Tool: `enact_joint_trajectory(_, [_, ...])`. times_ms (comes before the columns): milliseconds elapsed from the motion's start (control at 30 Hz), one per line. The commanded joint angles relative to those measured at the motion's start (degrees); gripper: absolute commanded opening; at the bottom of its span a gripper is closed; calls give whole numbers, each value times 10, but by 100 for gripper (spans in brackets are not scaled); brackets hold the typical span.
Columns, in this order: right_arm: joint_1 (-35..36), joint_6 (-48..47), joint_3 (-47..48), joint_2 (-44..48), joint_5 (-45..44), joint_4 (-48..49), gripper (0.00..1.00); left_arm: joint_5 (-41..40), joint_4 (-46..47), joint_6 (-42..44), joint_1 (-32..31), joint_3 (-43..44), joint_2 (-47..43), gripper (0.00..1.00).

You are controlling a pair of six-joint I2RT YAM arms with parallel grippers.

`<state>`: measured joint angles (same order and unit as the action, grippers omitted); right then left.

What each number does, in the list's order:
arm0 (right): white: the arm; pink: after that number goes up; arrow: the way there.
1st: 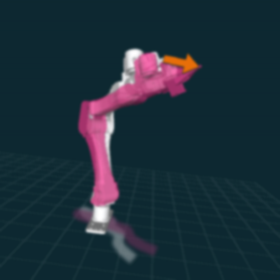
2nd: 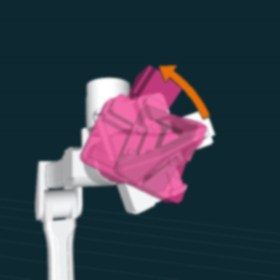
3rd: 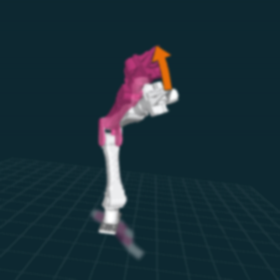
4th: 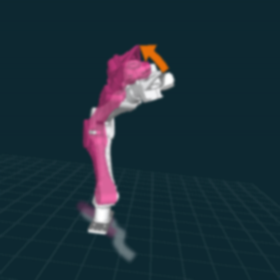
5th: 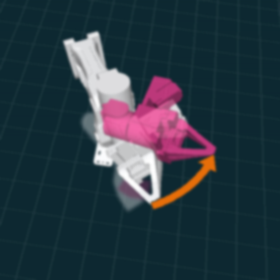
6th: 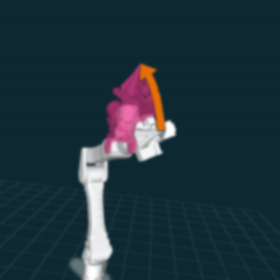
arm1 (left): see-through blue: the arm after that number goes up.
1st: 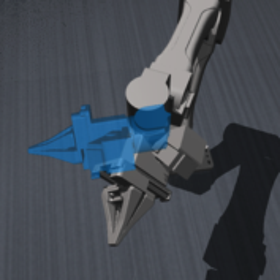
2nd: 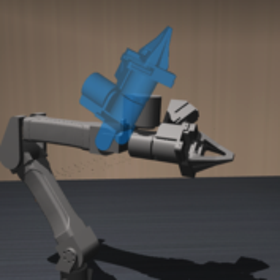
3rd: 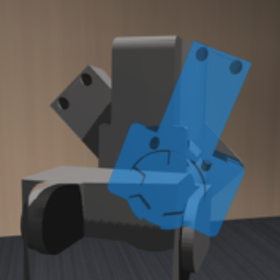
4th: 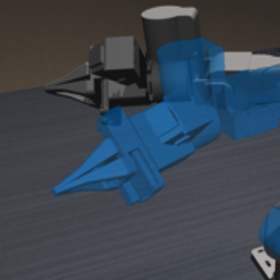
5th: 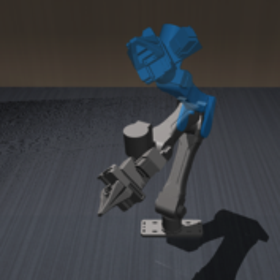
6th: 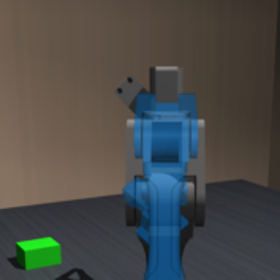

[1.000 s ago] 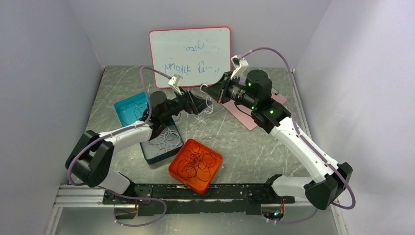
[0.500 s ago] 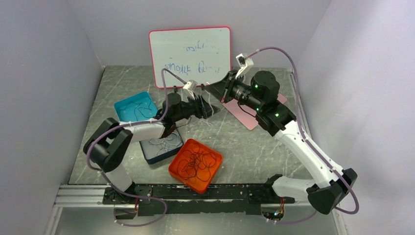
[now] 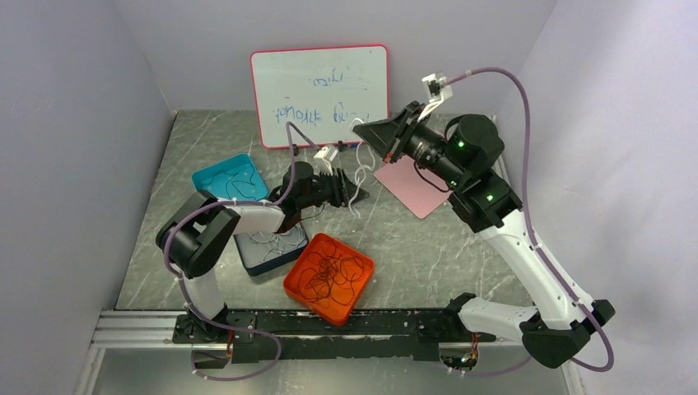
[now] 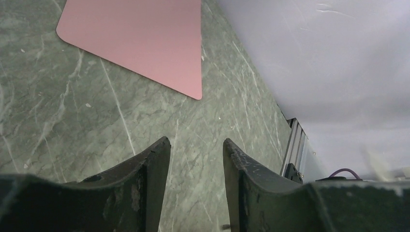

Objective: Untangle the cables

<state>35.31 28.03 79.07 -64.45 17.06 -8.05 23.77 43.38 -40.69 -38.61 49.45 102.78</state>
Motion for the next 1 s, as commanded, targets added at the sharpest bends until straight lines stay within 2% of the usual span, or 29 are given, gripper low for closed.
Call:
enact_joint_trajectory(0, [-4,-20,29,14,-15,-6,0,8,14,10,-4,10,11,47])
enact_joint_trajectory(167, [-4,-29,34,21,-37,-15,0,3,1,11,-4,6,7,44])
enact_joint_trajectory(367, [-3,-39,28,29,-50,-18,0,-30,-64,23,19,1,-32,43])
enact_joint_trajectory(667, [-4,-72,23,26,-63,-33,0,-154,-277,128,63,15,-192,47])
enact_joint_trajectory(767, [-3,-82,23,24,-70,-37,0,-194,-337,152,86,16,-243,50])
enact_joint_trajectory(967, [-4,-91,24,12,-71,-47,0,-241,-431,187,126,5,-346,65])
